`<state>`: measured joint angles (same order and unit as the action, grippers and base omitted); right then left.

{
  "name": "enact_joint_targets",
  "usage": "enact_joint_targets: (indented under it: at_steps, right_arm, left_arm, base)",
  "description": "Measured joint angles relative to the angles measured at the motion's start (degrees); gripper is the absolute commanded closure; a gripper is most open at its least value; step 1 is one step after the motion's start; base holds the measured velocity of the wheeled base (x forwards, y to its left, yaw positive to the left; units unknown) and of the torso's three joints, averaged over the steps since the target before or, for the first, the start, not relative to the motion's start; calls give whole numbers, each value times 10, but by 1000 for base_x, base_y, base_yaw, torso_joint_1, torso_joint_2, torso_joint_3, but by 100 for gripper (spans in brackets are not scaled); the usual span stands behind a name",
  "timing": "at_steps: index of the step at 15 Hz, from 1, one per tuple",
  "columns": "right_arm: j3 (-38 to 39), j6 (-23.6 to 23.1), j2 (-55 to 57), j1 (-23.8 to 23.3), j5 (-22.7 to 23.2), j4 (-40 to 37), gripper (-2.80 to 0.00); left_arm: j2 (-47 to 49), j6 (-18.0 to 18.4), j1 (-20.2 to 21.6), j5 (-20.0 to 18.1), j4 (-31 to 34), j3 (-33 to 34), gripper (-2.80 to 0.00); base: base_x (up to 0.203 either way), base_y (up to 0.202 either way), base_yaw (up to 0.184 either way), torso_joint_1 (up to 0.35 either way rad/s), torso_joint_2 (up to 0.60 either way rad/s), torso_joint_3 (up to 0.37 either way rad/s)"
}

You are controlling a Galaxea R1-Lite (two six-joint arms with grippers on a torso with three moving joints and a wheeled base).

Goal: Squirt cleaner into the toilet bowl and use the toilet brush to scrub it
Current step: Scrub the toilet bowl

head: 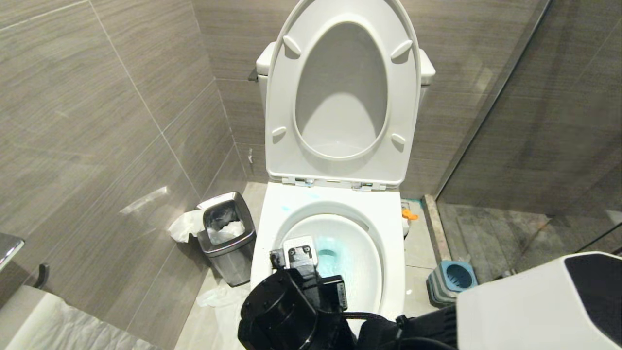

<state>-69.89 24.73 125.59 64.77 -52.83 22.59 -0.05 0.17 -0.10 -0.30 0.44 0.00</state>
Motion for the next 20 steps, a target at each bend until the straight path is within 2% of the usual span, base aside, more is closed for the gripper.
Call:
enact_joint_targets:
  at_steps: [6,10,14,20]
  right_arm:
    - [122,43,-88,-3,-11,1,0]
    - [160,49,-119,-37,-18,1,0]
    - [152,28,-131,-96,-14,2,0]
    - [47,9,-89,-135,-11,2,0]
  left_arm:
    - [0,0,0,0,0,0,0]
    - [0,0,0,0,0,0,0]
    - [0,0,0,0,0,0,0]
    - [0,0,0,0,0,0,0]
  base:
    - [0,0,0,0,0,0]
    - [0,0,0,0,0,0]
    - [0,0,0,0,0,0]
    - [0,0,0,0,0,0]
